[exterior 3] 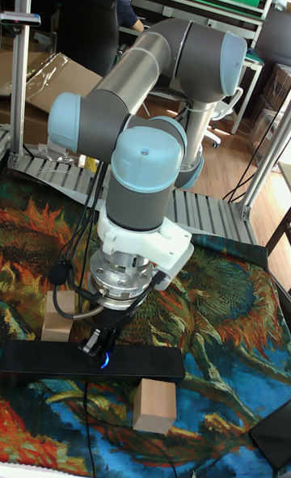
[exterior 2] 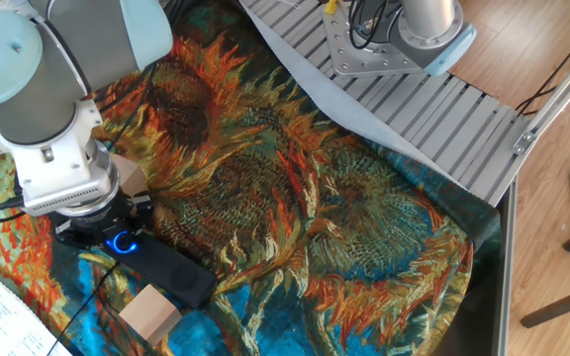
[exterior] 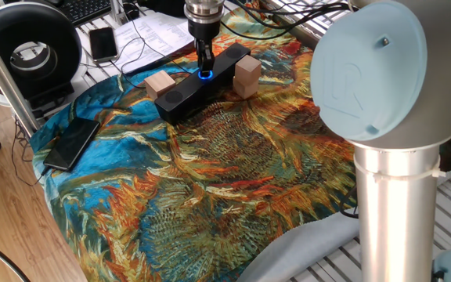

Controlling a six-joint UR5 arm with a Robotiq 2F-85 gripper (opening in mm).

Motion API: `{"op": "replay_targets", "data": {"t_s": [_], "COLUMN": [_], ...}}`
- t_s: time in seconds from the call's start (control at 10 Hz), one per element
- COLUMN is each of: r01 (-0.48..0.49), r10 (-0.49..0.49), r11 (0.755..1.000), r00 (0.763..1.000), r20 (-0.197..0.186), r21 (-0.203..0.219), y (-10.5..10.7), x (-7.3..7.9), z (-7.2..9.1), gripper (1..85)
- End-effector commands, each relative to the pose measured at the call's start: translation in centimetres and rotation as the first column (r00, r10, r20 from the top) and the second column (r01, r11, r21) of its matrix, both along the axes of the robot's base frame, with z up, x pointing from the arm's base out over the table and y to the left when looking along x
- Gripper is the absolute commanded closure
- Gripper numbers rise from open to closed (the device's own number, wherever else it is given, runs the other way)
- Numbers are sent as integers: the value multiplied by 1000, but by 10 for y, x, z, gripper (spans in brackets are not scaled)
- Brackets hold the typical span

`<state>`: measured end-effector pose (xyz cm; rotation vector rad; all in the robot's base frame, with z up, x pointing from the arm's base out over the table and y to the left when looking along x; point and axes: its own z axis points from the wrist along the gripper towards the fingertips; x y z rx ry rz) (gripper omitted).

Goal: Turn the knob to decrease the volume of the speaker

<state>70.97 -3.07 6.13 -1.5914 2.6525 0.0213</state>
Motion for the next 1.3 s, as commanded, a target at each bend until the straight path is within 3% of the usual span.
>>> {"op": "replay_targets", "data": {"t_s": [0.0, 0.3, 0.7, 0.9, 1.2], "r01": [4, -16, -4, -4, -29], "r10": [-4, 16, 4, 5, 29], "r11": [1000, 1000, 1000, 1000, 999], "r00": [1000, 1000, 1000, 1000, 1000], "r20": [2, 3, -4, -8, -5], "r21": [12, -5, 13, 25, 20], "y": [2, -3, 2, 4, 3], "x": [1, 1, -1, -2, -2], "z": [0, 0, -1, 0, 0], "gripper": [473, 473, 473, 540, 543]}}
